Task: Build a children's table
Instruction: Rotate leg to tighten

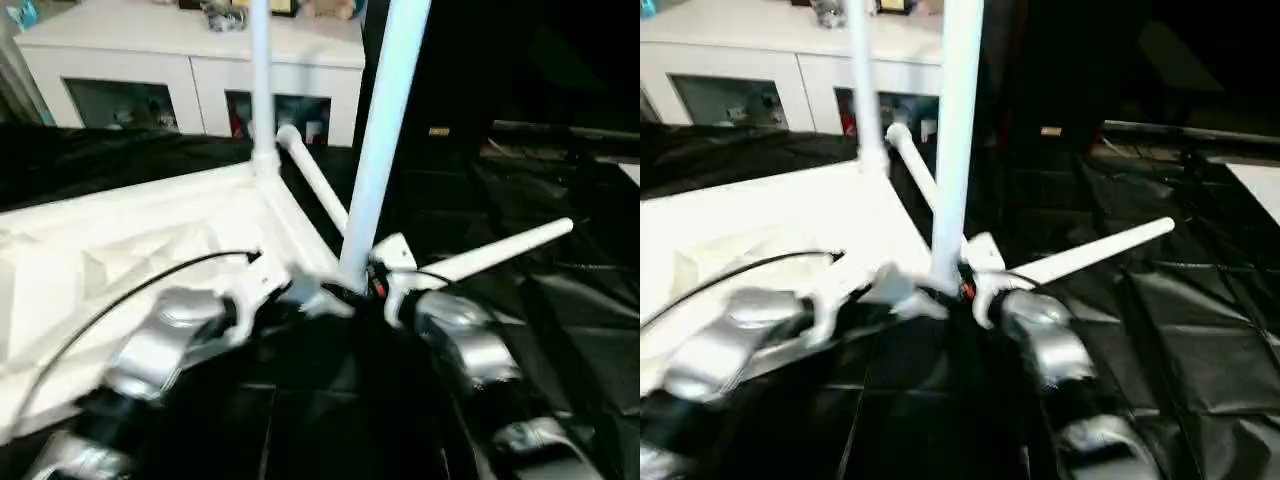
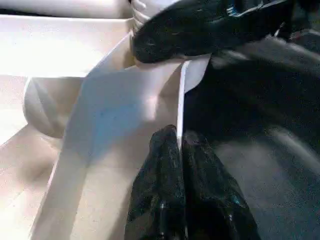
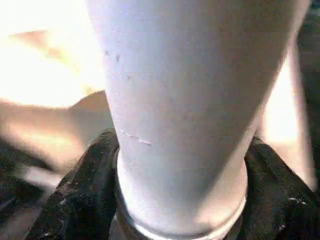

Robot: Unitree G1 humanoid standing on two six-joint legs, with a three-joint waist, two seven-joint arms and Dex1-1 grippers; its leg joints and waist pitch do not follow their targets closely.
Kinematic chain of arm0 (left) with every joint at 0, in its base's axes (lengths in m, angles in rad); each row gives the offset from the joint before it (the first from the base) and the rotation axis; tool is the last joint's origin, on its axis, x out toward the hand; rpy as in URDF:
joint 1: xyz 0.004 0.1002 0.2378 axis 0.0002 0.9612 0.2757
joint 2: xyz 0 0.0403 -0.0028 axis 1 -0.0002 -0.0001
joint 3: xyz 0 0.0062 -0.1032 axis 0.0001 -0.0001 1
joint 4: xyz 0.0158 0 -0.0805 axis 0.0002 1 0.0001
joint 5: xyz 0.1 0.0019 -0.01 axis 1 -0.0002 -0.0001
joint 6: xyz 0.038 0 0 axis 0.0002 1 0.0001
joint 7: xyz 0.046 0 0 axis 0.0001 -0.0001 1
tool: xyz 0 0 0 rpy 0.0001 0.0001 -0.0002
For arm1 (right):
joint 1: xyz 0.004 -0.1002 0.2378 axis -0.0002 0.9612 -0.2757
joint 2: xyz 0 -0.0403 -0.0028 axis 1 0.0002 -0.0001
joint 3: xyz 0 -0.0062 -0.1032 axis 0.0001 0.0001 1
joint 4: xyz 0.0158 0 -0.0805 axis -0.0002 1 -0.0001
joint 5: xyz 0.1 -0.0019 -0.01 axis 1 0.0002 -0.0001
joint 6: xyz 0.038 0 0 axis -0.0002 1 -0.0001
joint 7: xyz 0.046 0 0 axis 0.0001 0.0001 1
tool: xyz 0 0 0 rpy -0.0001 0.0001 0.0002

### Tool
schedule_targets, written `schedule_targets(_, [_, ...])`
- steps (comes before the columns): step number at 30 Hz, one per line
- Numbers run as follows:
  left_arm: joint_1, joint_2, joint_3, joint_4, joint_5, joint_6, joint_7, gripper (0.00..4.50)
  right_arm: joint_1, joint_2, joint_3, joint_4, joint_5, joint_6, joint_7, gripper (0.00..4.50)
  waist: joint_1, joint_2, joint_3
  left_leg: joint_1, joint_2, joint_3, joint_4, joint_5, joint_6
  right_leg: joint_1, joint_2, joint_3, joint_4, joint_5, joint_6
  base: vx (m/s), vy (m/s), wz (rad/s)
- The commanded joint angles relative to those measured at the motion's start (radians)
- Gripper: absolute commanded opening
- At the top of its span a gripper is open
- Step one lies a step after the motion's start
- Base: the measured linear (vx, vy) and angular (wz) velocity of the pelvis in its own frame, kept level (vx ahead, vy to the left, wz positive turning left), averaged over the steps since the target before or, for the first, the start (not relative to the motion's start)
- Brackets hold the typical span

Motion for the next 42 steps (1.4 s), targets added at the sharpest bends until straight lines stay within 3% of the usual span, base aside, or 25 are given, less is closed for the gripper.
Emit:
schedule_targets(1, [-0.011, -0.052, 0.042, 0.071, 0.005, 0.039, 0.145, 0.0, 0.009, 0.036, 0.013, 0.063, -0.004, 0.03, -0.043, 2.76, -0.004, -0.005, -0.039, 0.008, 0.038, -0.016, -0.075, -0.268, -0.021, 0.031, -0.089, 0.056, -0.107, -0.438, -0.108, 0.0, 0.0, 0.0])
schedule_targets(3, [-0.043, -0.111, 0.049, 0.14, 0.028, 0.049, 0.224, 0.0, -0.026, 0.078, -0.009, 0.118, -0.001, 0.028, -0.105, 2.76, -0.004, -0.004, -0.037, 0.011, 0.037, -0.016, -0.076, -0.281, -0.015, 0.024, -0.087, 0.055, -0.112, -0.451, -0.1, 0.0, 0.0, 0.0])
schedule_targets(5, [-0.058, -0.133, 0.052, 0.173, 0.039, 0.046, 0.253, 0.0, -0.043, 0.092, -0.012, 0.145, -0.013, 0.02, -0.13, 2.76, -0.002, -0.003, -0.036, 0.024, 0.036, -0.014, -0.073, -0.305, -0.014, 0.016, -0.088, 0.056, -0.118, -0.473, -0.094, 0.0, 0.0, 0.0])
schedule_targets(9, [-0.069, -0.146, 0.052, 0.194, 0.042, 0.052, 0.269, 0.0, -0.056, 0.104, 0.013, 0.173, -0.043, 0.006, -0.128, 2.76, -0.004, -0.007, -0.038, 0.01, 0.038, -0.02, -0.083, -0.306, -0.006, 0.028, -0.091, 0.051, -0.118, -0.47, -0.078, 0.0, 0.0, 0.0])
schedule_targets(12, [-0.07, -0.142, 0.055, 0.194, 0.042, 0.056, 0.266, 0.0, -0.052, 0.11, 0.007, 0.165, -0.031, 0.007, -0.114, 2.76, -0.005, -0.006, -0.037, 0.012, 0.038, -0.021, -0.085, -0.323, -0.004, 0.025, -0.092, 0.051, -0.12, -0.486, -0.071, 0.0, 0.0, 0.0])
schedule_targets(13, [-0.069, -0.136, 0.056, 0.191, 0.042, 0.059, 0.26, 0.0, -0.049, 0.112, 0.003, 0.158, -0.02, 0.006, -0.1, 3.31, -0.004, -0.006, -0.037, 0.011, 0.037, -0.021, -0.085, -0.321, -0.002, 0.025, -0.093, 0.051, -0.121, -0.489, -0.068, 0.0, 0.0, 0.0])
schedule_targets(17, [-0.061, -0.1, 0.032, 0.178, 0.048, 0.044, 0.199, 0.0, -0.059, 0.1, -0.007, 0.156, -0.02, -0.035, -0.077, 3.66, -0.007, -0.007, -0.036, 0.007, 0.036, -0.022, -0.086, -0.326, 0.002, 0.023, -0.095, 0.051, -0.125, -0.523, -0.057, 0.0, 0.0, 0.0])
schedule_targets(18, [-0.055, -0.088, 0.024, 0.169, 0.047, 0.042, 0.175, 0.0, -0.064, 0.091, -0.008, 0.157, -0.027, -0.053, -0.079, 3.82, -0.012, -0.009, -0.038, -0.002, 0.036, -0.026, -0.09, -0.312, 0.0, 0.031, -0.095, 0.048, -0.125, -0.529, -0.047, 0.0, 0.0, 0.0])
schedule_targets(20, [-0.044, -0.063, 0.007, 0.152, 0.05, 0.015, 0.135, 0.0, -0.069, 0.071, -0.004, 0.152, -0.042, -0.079, -0.078, 3.91, -0.016, -0.008, -0.038, -0.001, 0.037, -0.026, -0.09, -0.313, -0.002, 0.028, -0.096, 0.047, -0.128, -0.534, -0.048, 0.0, 0.0, 0.0])
schedule_targets(22, [-0.026, -0.03, -0.01, 0.118, 0.048, 0.016, 0.089, 0.0, -0.07, 0.036, 0.001, 0.134, -0.055, -0.115, -0.06, 3.91, -0.02, -0.008, -0.04, 0.004, 0.038, -0.024, -0.086, -0.306, 0.001, 0.023, -0.095, 0.05, -0.125, -0.502, -0.067, 0.0, 0.0, 0.0])
schedule_targets(26, [0.002, 0.04, -0.036, 0.064, 0.036, -0.02, -0.011, 0.0, -0.044, -0.028, 0.001, 0.053, 0.002, -0.116, 0.143, 3.91, -0.021, -0.007, -0.041, -0.008, 0.042, -0.02, -0.086, -0.257, 0.025, 0.031, -0.091, 0.054, -0.114, -0.407, -0.091, 0.0, 0.0, 0.0])
schedule_targets(27, [0.009, 0.06, -0.044, 0.051, 0.03, -0.044, -0.044, 0.0, -0.03, -0.053, 0.018, 0.027, 0.004, -0.121, 0.216, 3.91, -0.017, -0.005, -0.046, -0.003, 0.044, -0.017, -0.082, -0.221, 0.036, 0.032, -0.088, 0.054, -0.105, -0.319, -0.126, 0.055, -0.006, 0.04])
schedule_targets(28, [0.009, 0.06, -0.044, 0.051, 0.03, -0.044, -0.044, 0.0, -0.03, -0.053, 0.018, 0.027, 0.004, -0.121, 0.216, 3.91, -0.017, -0.005, -0.046, -0.005, 0.045, -0.015, -0.081, -0.207, 0.04, 0.033, -0.087, 0.055, -0.101, -0.282, -0.137, 0.055, -0.006, 0.04])
schedule_targets(29, [0.029, 0.1, -0.057, 0.007, 0.004, -0.102, -0.13, 0.0, -0.003, -0.095, 0.044, -0.026, 0.028, -0.095, 0.336, 3.91, -0.018, -0.003, -0.047, -0.006, 0.045, -0.015, -0.08, -0.188, 0.04, 0.036, -0.087, 0.055, -0.096, -0.246, -0.151, 0.062, -0.003, 0.03])
schedule_targets(31, [0.049, 0.143, -0.069, -0.058, -0.033, -0.138, -0.228, 0.0, 0.018, -0.132, 0.063, -0.075, 0.055, -0.075, 0.429, 3.91, -0.017, -0.005, -0.054, -0.013, 0.044, -0.014, -0.073, -0.11, 0.07, 0.049, -0.084, 0.053, -0.076, -0.092, -0.187, 0.065, 0.001, -0.01])
schedule_targets(32, [0.054, 0.152, -0.071, -0.073, -0.043, -0.145, -0.249, 0.0, 0.021, -0.138, 0.066, -0.084, 0.062, -0.072, 0.446, 3.91, -0.016, -0.004, -0.055, -0.01, 0.045, -0.013, -0.071, -0.094, 0.078, 0.048, -0.083, 0.053, -0.072, -0.053, -0.198, 0.076, 0.003, 0.01])
schedule_targets(33, [0.06, 0.166, -0.072, -0.096, -0.06, -0.142, -0.28, 0.0, 0.027, -0.148, 0.069, -0.1, 0.072, -0.062, 0.473, 3.91, -0.018, -0.006, -0.062, -0.008, 0.041, -0.009, -0.063, -0.024, 0.103, 0.051, -0.08, 0.054, -0.056, 0.083, -0.242, 0.0, 0.0, 0.0])
schedule_targets(35, [0.075, 0.198, -0.073, -0.148, -0.104, -0.105, -0.346, 0.0, 0.04, -0.17, 0.081, -0.137, 0.088, -0.041, 0.533, 3.91, -0.015, -0.005, -0.069, -0.008, 0.038, -0.008, -0.053, 0.054, 0.142, 0.051, -0.075, 0.052, -0.04, 0.222, -0.269, 0.064, 0.006, 0.03])
schedule_targets(36, [0.079, 0.208, -0.073, -0.162, -0.116, -0.087, -0.364, 0.0, 0.044, -0.178, 0.086, -0.147, 0.091, -0.035, 0.553, 3.91, -0.014, -0.005, -0.069, -0.006, 0.039, -0.007, -0.051, 0.069, 0.154, 0.048, -0.075, 0.052, -0.038, 0.249, -0.278, 0.051, 0.006, 0.04])
schedule_targets(38, [0.085, 0.227, -0.071, -0.182, -0.131, -0.065, -0.395, 0.0, 0.053, -0.197, 0.1, -0.169, 0.089, -0.024, 0.598, 3.91, -0.007, -0.003, -0.063, -0.007, 0.043, -0.005, -0.05, 0.059, 0.17, 0.043, -0.075, 0.051, -0.04, 0.24, -0.293, 0.0, 0.0, 0.0])
schedule_targets(42, [0.089, 0.248, -0.068, -0.178, -0.134, -0.084, -0.411, 0.0, 0.068, -0.227, 0.13, -0.193, 0.076, -0.018, 0.647, 3.91, -0.003, -0.002, -0.052, -0.006, 0.047, -0.006, -0.062, -0.069, 0.106, 0.046, -0.079, 0.051, -0.058, 0.032, -0.26, 0.0, 0.0, 0.0])
